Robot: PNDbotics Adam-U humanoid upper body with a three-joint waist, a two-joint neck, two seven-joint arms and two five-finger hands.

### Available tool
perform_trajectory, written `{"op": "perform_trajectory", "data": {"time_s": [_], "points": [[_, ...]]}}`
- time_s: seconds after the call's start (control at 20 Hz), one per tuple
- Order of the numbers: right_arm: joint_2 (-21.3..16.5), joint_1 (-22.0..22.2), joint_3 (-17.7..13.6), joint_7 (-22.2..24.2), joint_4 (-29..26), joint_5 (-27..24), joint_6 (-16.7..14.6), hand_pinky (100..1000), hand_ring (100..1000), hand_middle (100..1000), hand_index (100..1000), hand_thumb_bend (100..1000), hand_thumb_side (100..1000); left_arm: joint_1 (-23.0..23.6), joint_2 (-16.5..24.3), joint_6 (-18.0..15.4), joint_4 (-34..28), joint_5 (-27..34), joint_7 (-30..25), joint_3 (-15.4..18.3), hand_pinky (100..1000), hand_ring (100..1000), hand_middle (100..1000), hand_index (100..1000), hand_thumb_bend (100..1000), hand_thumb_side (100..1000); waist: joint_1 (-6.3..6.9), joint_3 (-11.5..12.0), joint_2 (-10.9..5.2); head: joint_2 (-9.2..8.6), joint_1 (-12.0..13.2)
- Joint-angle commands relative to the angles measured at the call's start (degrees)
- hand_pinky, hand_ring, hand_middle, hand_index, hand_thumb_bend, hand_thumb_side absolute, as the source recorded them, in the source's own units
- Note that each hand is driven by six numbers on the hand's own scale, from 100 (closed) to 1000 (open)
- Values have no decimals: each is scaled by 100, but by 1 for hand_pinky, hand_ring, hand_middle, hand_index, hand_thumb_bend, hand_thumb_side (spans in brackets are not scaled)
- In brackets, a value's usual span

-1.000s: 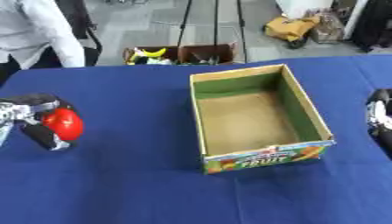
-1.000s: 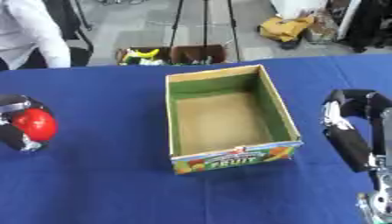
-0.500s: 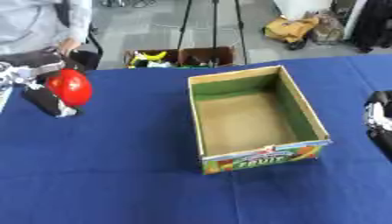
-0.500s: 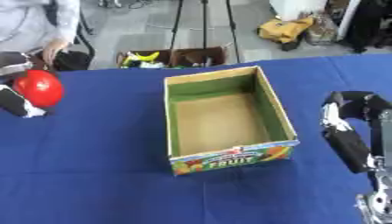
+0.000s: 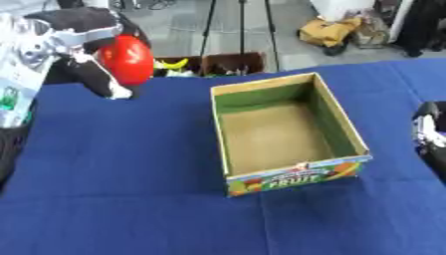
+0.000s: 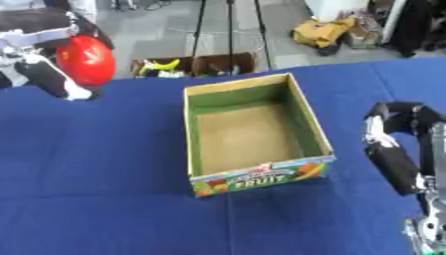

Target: Pick up objects on the table and place them in the box.

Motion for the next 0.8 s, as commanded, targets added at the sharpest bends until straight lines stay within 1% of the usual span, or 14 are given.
{"op": "perform_trajectory", "data": {"time_s": [0.05,0.2,0.25,0.3,0.4,0.5,0.8], "points": [[-83,-47,29,33,-120,-48,-22,727,529,430,653,100,515,-288,-263,82,40,52,79,-43,159,524,618,632,100,181,-8,-23,-156,12,63],[-76,-57,46,54,-120,-56,-29,727,529,430,653,100,515,-434,-644,273,193,87,300,-99,146,511,603,618,100,195,-6,-60,-154,3,111],[-73,-61,52,60,-120,-58,-30,727,529,430,654,100,518,-473,-766,347,233,83,401,-123,143,508,600,615,100,254,-5,-73,-151,-2,127],[-70,-67,58,67,-120,-61,-33,727,529,430,653,100,515,-505,-877,410,269,77,498,-153,141,506,597,615,100,198,-3,-89,-148,-9,143],[-65,-81,69,78,-120,-65,-39,727,529,430,654,100,515,-549,-1083,499,333,66,688,-212,131,497,583,615,100,207,1,-122,-137,-18,174],[-58,-99,78,85,-120,-70,-45,727,529,430,654,100,515,-551,-1277,595,377,82,1002,-253,126,490,572,611,100,214,2,-154,-119,-34,200],[-43,-150,85,91,-120,-78,-55,727,529,429,653,100,514,-351,-1745,787,626,117,1834,-410,113,475,552,602,100,241,1,-223,-47,-110,233]]}}
